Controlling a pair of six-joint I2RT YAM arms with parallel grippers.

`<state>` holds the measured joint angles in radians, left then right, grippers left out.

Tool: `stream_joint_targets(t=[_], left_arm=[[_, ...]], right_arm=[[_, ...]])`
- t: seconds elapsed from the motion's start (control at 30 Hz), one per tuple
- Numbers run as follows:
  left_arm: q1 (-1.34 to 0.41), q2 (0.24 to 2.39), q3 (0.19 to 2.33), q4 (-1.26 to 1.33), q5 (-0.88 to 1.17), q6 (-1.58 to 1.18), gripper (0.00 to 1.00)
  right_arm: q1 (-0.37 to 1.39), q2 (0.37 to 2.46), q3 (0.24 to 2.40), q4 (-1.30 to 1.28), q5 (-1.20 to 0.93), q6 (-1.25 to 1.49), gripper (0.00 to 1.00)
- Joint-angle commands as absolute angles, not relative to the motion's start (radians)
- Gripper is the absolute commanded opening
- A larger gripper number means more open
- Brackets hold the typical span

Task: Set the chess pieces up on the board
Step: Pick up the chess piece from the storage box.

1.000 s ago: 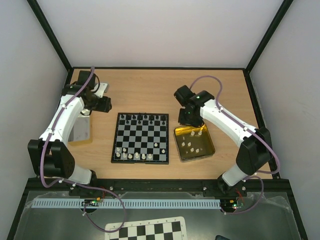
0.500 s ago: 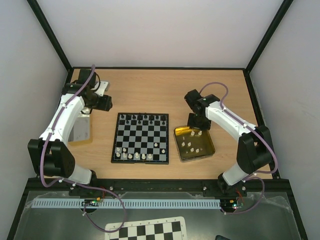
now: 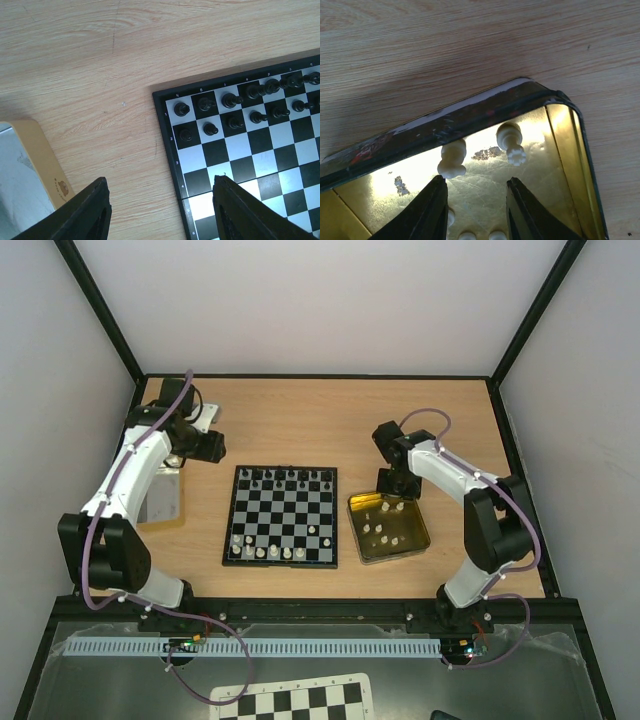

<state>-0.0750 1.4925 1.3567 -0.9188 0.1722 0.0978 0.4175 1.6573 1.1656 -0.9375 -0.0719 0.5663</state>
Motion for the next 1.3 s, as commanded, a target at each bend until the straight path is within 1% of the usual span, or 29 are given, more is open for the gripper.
stream_joint_targets(t=[0.0, 0.5, 1.0, 1.27], left_arm=[[-0.081, 1.508, 1.391, -0.939, 0.159, 0.106, 0.56], [-0.09, 1.531, 1.403, -0.945, 0.153, 0.109, 0.56], [-0.1, 1.545, 1.412, -0.947, 0.152, 0.112, 0.56], [-0.103, 1.543, 1.412, -0.947, 0.152, 0.112, 0.56]], right_arm=[[0.415, 1.683, 1.157, -0.911, -0.072, 0.535, 0.31], [0.414, 1.731, 1.157, -0.885, -0.123, 0.519, 0.31], [0.414, 1.752, 1.138, -0.874, -0.14, 0.512, 0.27], [0.414, 1.752, 1.125, -0.873, -0.138, 0.511, 0.2]])
